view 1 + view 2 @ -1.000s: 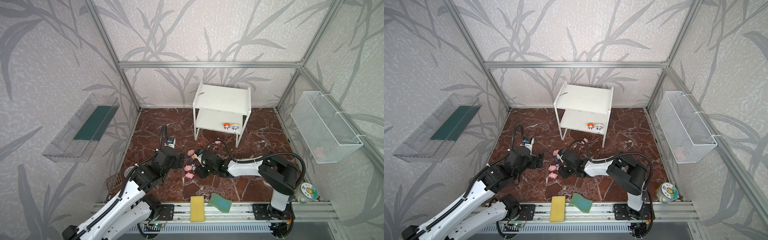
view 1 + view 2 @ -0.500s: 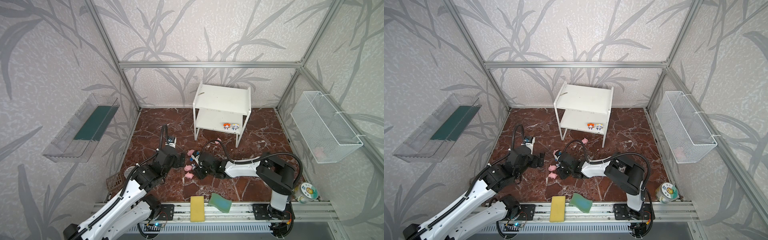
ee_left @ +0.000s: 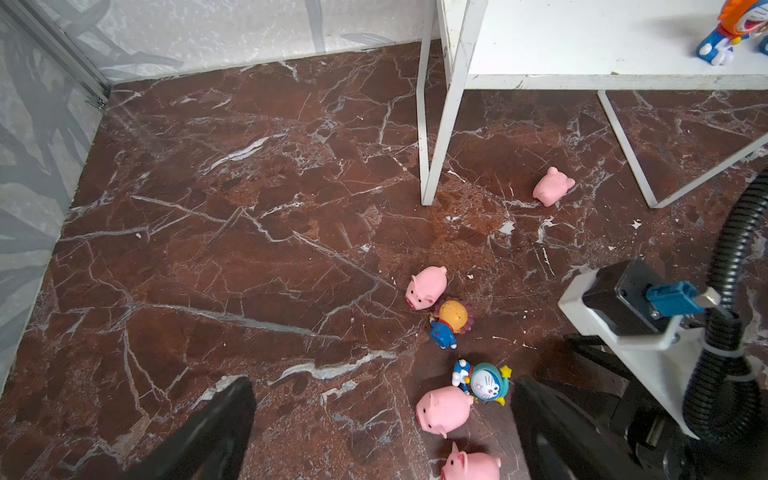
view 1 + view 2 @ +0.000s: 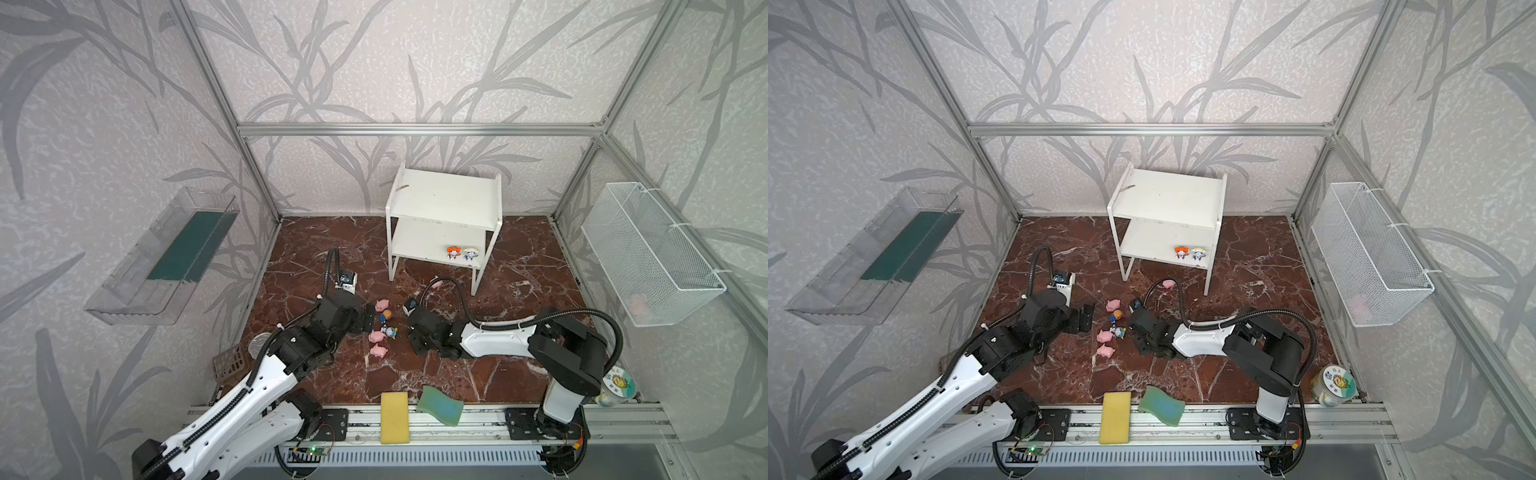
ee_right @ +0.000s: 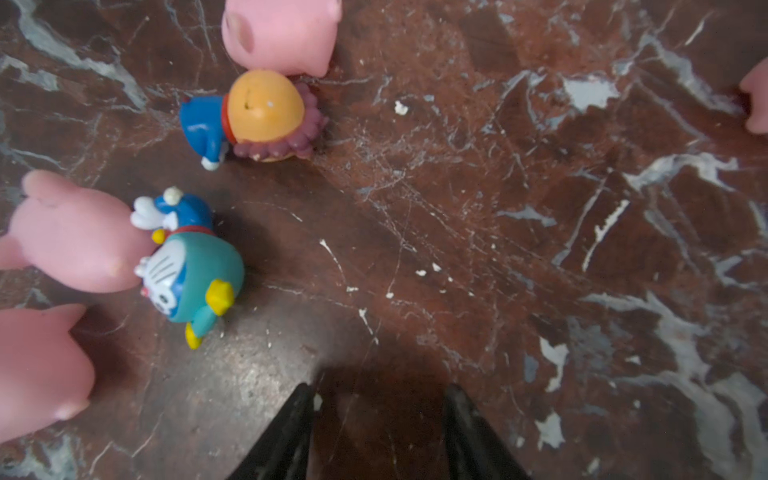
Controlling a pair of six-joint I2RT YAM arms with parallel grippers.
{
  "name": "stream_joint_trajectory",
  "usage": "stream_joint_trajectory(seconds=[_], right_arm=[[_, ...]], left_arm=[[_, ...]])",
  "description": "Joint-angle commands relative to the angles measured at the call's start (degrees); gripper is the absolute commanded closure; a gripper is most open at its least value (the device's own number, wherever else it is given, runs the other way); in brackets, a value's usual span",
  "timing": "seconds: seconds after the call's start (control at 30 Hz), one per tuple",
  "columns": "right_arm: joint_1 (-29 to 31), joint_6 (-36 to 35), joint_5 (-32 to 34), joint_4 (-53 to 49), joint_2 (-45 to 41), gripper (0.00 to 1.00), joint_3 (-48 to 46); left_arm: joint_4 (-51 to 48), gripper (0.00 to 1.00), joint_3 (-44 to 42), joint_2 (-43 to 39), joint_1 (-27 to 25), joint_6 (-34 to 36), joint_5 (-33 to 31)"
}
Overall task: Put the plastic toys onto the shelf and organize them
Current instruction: 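Lower the right gripper onto the teal cat figurine among the pink pigs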
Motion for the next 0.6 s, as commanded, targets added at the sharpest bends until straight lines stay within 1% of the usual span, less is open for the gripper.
stream_joint_trajectory(seconds=[0.0, 0.07, 0.13, 0.27, 0.4, 0.57], right_arm=[[-0.05, -3.43, -8.27, 3.11, -2.33, 0.51, -3.16], [-0.06, -4.47, -13.5, 5.75, -2.78, 0.53, -3.97], [-0.01, -5.0, -16.24, 6.29, -2.44, 0.53, -3.59], [0.8, -4.92, -17.2, 8.15, -0.02, 0.5, -1.82], [0.76, -5.65, -16.39, 9.5, 3.06, 0.46, 0.77], [0.61, -7.07, -18.31, 11.41, 7.24, 0.46, 4.14]], left_arm=[[0.88, 0.03, -0.48, -0.05, 0.04, 0.14, -0.1], [0.87, 0.03, -0.41, -0.05, 0.01, 0.38, -0.21], [1.03, 0.02, -0.6, -0.14, 0.03, 0.38, -0.23], [2.08, 0.03, -0.89, 0.19, 0.06, 0.33, 0.63], [1.59, 0.03, -0.81, 0.03, 0.07, 0.46, 0.47], [1.48, 0.02, -1.02, -1.2, 0.07, 0.56, 0.26]])
